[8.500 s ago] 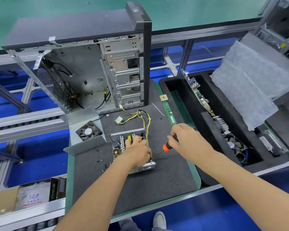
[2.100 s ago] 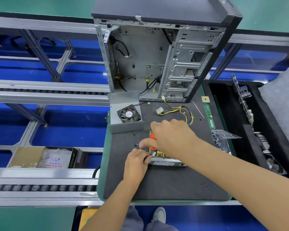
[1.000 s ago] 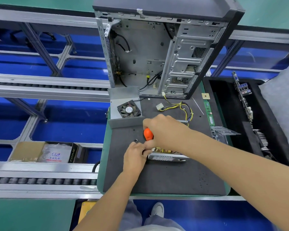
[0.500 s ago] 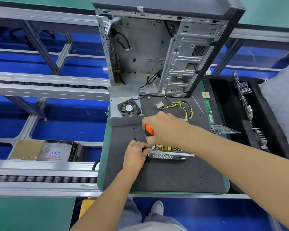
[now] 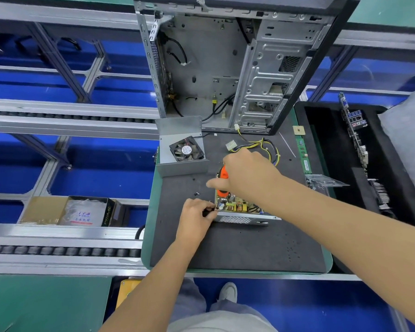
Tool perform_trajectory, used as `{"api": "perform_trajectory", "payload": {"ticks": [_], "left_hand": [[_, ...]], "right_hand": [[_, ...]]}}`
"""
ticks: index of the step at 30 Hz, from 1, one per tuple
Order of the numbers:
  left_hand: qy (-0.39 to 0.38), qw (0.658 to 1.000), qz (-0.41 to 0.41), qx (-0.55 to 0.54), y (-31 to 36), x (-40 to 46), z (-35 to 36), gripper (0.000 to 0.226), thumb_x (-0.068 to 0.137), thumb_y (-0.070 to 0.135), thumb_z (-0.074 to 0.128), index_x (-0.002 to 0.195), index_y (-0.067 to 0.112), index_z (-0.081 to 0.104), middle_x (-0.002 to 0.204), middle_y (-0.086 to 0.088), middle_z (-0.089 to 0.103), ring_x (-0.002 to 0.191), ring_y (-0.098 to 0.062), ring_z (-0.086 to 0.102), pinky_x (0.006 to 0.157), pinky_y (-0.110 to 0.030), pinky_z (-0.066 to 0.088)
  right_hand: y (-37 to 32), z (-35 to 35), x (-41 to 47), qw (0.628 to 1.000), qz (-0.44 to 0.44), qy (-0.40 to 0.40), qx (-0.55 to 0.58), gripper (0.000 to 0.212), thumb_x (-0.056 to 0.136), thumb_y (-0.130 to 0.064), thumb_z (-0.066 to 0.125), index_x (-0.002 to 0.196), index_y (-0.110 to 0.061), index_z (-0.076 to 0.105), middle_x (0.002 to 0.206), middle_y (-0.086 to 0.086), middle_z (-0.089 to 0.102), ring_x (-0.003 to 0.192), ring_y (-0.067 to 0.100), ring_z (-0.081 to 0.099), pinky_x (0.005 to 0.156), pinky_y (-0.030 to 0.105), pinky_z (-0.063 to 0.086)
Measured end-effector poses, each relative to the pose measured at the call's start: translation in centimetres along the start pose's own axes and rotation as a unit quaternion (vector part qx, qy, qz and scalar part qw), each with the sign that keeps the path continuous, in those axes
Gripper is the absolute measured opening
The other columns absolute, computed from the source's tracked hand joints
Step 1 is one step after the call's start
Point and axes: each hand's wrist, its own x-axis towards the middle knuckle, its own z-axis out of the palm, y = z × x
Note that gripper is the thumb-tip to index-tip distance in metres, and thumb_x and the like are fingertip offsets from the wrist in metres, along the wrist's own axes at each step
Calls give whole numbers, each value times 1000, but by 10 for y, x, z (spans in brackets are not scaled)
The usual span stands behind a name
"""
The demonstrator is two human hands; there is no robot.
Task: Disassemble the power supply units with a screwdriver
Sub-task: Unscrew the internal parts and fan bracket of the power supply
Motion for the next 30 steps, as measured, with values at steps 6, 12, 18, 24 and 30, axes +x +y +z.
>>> {"api": "perform_trajectory", "payload": {"ticks": [6,12,18,24,30], "left_hand": [[4,1000,-6,0,2,-1,0,20,86,15,76,105,9,77,97,-4,71,103,-19,53,89,-27,45],[4,1000,-5,-2,3,-1,-1,20,87,15,76,105,6,77,97,-6,71,102,-20,53,88,-27,45],[1,1000,-9,0,3,-1,-1,20,87,16,76,105,7,77,97,-4,70,101,-19,52,88,-26,45],[1,1000,-8,2,4,-2,-1,20,87,14,75,106,7,76,97,-5,69,102,-19,52,91,-30,46],[11,1000,-3,-3,3,-2,-1,19,87,15,76,104,6,77,97,-5,70,100,-20,52,88,-27,45]], "right_hand": [[11,2,-6,999,-12,-22,39,51,80,-65,65,96,-17,57,71,-3,28,77,28,40,59,34,33],[34,-1,-12,985,-36,-95,141,29,81,-45,73,105,-39,58,92,-4,47,83,24,57,66,34,48],[30,-5,-10,989,-62,-117,68,30,86,-41,67,114,-34,56,97,-4,42,92,26,54,61,34,39],[21,1,-10,996,-61,-34,-50,55,96,-66,34,108,-17,54,86,10,52,91,35,55,65,38,37],[36,1,-13,978,-168,-64,108,29,89,-27,66,109,-28,46,105,-6,50,97,19,50,71,28,41]]}}
